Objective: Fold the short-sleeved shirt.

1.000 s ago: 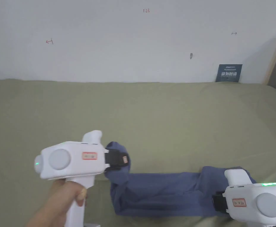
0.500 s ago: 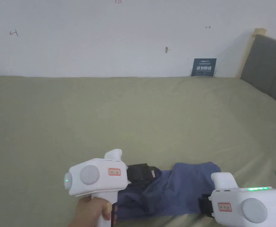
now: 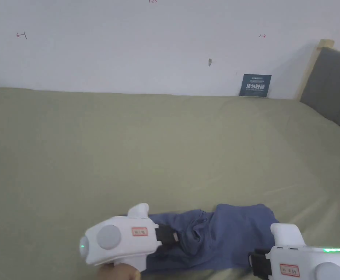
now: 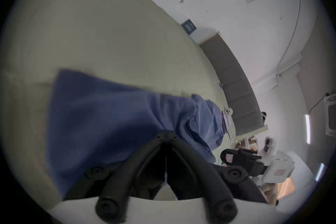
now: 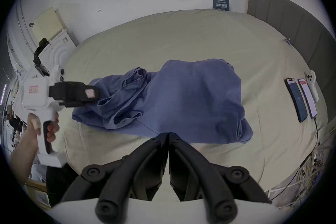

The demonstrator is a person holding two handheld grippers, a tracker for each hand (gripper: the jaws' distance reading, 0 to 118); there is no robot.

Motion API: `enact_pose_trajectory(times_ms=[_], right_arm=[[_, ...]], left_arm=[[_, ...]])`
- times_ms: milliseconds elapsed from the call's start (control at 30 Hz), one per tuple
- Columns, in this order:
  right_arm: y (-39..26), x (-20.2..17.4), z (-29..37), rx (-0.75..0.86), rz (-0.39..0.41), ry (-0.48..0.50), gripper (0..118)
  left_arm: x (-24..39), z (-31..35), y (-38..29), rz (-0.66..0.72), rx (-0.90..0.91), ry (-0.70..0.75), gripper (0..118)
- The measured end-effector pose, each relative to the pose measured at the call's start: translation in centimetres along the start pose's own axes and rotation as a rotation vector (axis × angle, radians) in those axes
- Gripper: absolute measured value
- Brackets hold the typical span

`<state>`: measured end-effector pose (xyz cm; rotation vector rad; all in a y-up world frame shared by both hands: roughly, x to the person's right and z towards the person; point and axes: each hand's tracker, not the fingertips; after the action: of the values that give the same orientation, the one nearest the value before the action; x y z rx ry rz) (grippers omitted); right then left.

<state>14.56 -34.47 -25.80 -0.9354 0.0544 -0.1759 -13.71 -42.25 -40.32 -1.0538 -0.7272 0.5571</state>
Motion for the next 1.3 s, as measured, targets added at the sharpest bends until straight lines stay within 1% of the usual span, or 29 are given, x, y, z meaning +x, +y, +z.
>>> enact_pose_trajectory(times_ms=[67,133,167,200,233,333,467,533,600,667,733,833,933,967,1000,1033,1067,1100,1167,1200,1300], right_arm=[[-0.1,0.0,0.1,0.001,0.005,-0.002,7],[-0.3,-0.2,-0.1,-0.004,0.005,-0.005,7],[-0.4,-0.3,-0.3,-0.014,0.01,-0.007,7],[-0.5,-0.4,-0.5,-0.032,0.018,-0.014,7],[-0.6,-0.5,-0.8,-0.041,0.028,-0.02,7],[-0.8,-0.7,-1.5,-0.059,0.037,-0.019,7],[-0.8,-0.8,-1.6,-0.058,0.012,-0.007,7],[-0.6,-1.1,-1.5,-0.054,0.022,-0.006,7],[-0.2,-1.4,-1.4,-0.052,0.041,-0.013,7],[0.1,-1.6,-1.4,-0.047,0.045,-0.012,7],[0.4,-1.9,-1.4,-0.044,0.049,-0.01,7],[0.6,-2.5,-1.5,-0.044,0.06,-0.002,7],[0.6,-2.9,-1.8,-0.052,0.072,-0.005,7],[0.6,-3.0,-1.8,-0.055,0.074,-0.004,7],[0.6,-3.1,-1.8,-0.056,0.076,-0.004,7],[0.6,-3.2,-1.7,-0.057,0.077,-0.003,7],[0.6,-3.2,-1.7,-0.057,0.079,-0.002,7],[0.6,-3.2,-1.7,-0.057,0.079,0.0,7],[0.5,-3.0,-1.7,-0.059,0.075,0.001,7],[0.5,-2.9,-1.8,-0.06,0.069,0.002,7],[0.3,-2.6,-1.9,-0.06,0.056,-0.003,7]], left_arm=[[0.6,-3.0,-0.7,0.015,-0.059,0.012,2],[0.8,-5.0,-1.9,0.015,-0.033,0.031,1],[0.8,-5.0,-2.2,0.028,0.03,0.007,1],[0.6,-4.8,-2.2,0.075,0.053,-0.012,1],[0.5,-4.4,-2.6,0.088,0.042,-0.002,1],[0.7,-3.8,-2.5,0.039,0.039,0.0,1],[0.6,-0.5,-0.7,0.07,0.025,-0.009,1],[0.0,3.0,0.4,0.013,0.068,-0.082,1],[-1.3,6.5,1.6,-0.03,0.103,-0.071,0],[-3.5,9.6,2.5,-0.018,0.102,-0.056,0],[-5.8,12.0,3.0,0.005,0.102,-0.01,0],[-8.3,13.8,2.9,0.033,0.097,0.022,0],[-9.7,14.1,2.5,0.075,0.091,-0.014,0],[-10.0,14.1,2.6,0.083,0.088,-0.016,3],[-10.3,14.0,2.5,0.089,0.097,-0.013,32],[-10.7,13.7,2.3,0.101,0.103,-0.011,76],[-11.1,13.2,2.3,0.126,0.089,-0.012,111],[-11.6,12.8,2.0,0.179,0.083,-0.058,118],[-12.4,11.9,1.3,0.253,0.076,-0.167,118],[-12.5,11.1,1.0,0.28,0.081,-0.196,118],[-11.9,9.0,0.2,0.323,0.086,-0.326,118]])
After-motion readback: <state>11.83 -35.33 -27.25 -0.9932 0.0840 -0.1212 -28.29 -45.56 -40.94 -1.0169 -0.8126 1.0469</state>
